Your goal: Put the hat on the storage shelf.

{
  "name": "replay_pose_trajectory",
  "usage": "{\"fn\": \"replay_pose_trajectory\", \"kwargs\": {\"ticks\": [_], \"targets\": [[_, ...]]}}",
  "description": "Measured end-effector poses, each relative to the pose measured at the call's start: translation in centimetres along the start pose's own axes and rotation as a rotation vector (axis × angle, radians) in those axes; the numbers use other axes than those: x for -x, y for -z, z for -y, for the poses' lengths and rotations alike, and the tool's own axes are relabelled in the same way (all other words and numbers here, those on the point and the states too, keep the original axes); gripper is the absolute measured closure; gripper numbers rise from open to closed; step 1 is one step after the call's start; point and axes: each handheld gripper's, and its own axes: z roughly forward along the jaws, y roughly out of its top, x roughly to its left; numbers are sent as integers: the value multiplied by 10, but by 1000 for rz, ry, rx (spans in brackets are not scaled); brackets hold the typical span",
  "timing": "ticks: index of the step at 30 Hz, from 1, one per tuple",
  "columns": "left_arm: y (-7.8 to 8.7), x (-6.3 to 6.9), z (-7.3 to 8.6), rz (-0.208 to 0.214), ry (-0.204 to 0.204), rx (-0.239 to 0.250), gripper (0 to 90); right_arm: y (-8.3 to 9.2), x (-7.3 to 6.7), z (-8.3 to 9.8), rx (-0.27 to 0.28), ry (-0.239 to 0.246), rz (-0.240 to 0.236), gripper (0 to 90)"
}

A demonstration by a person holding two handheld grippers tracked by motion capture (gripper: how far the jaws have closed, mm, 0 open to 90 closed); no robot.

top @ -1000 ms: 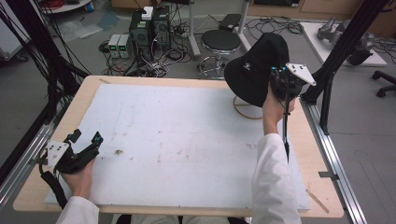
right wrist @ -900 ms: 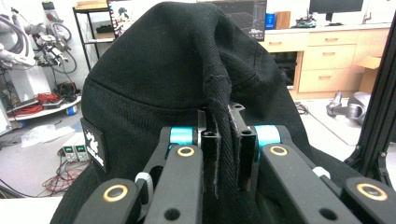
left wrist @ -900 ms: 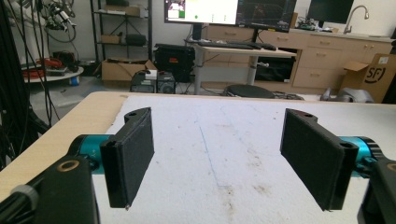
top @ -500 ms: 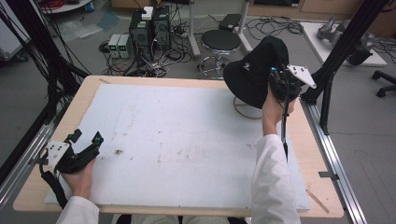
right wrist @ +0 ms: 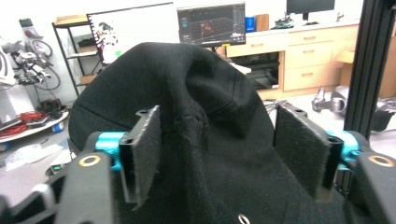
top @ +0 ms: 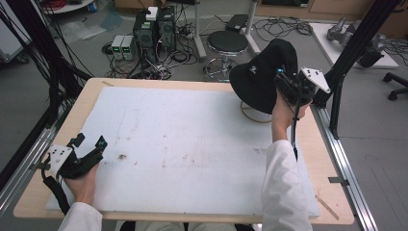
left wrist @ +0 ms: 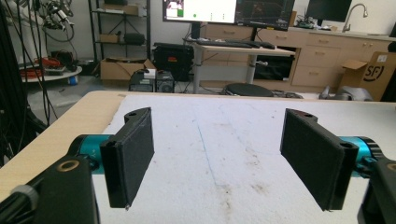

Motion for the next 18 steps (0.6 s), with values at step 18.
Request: {"fn": "replay_pose_trajectory", "kwargs": {"ticks": [18], "targets": [[0, -1, 0, -3, 7, 2, 260, 33, -11, -2, 29, 19, -55, 141]]}}
